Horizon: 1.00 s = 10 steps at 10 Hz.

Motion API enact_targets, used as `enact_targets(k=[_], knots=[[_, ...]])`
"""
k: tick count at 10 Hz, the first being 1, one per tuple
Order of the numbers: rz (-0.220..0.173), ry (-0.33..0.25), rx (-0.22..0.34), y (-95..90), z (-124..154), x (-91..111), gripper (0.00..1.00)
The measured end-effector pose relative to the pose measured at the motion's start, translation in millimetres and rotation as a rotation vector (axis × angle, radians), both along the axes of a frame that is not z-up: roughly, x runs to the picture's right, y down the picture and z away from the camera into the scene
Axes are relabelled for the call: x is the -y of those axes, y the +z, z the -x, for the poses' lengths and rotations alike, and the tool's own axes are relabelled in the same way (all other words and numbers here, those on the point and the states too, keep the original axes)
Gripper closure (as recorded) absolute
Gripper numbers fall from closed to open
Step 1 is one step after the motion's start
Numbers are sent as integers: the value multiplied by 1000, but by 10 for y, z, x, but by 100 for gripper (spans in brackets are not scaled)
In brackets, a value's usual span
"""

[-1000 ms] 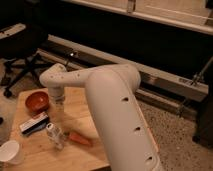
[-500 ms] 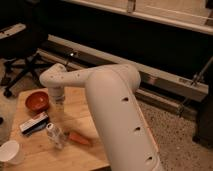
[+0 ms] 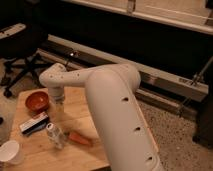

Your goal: Knock the bottle over

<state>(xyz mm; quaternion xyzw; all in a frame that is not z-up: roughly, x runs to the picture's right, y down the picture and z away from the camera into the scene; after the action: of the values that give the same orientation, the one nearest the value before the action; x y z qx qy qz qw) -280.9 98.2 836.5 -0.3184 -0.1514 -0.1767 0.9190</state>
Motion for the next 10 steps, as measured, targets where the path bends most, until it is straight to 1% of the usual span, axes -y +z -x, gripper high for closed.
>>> enact_targets(k=[1, 2, 3, 5, 6, 7, 8, 10], knots=[[-24, -6, 5, -148, 66, 103, 40], [-38, -11, 10, -278, 138, 158, 40], [-57, -19, 13, -477, 244, 212, 40], [-78, -20, -9, -764, 277, 254, 40], [-76, -20, -33, -907, 245, 206, 40], [-68, -21, -41, -1002, 250, 121, 40], [-54, -26, -50, -1104, 247, -3, 40], [-39, -22, -47, -1290, 277, -204, 40]])
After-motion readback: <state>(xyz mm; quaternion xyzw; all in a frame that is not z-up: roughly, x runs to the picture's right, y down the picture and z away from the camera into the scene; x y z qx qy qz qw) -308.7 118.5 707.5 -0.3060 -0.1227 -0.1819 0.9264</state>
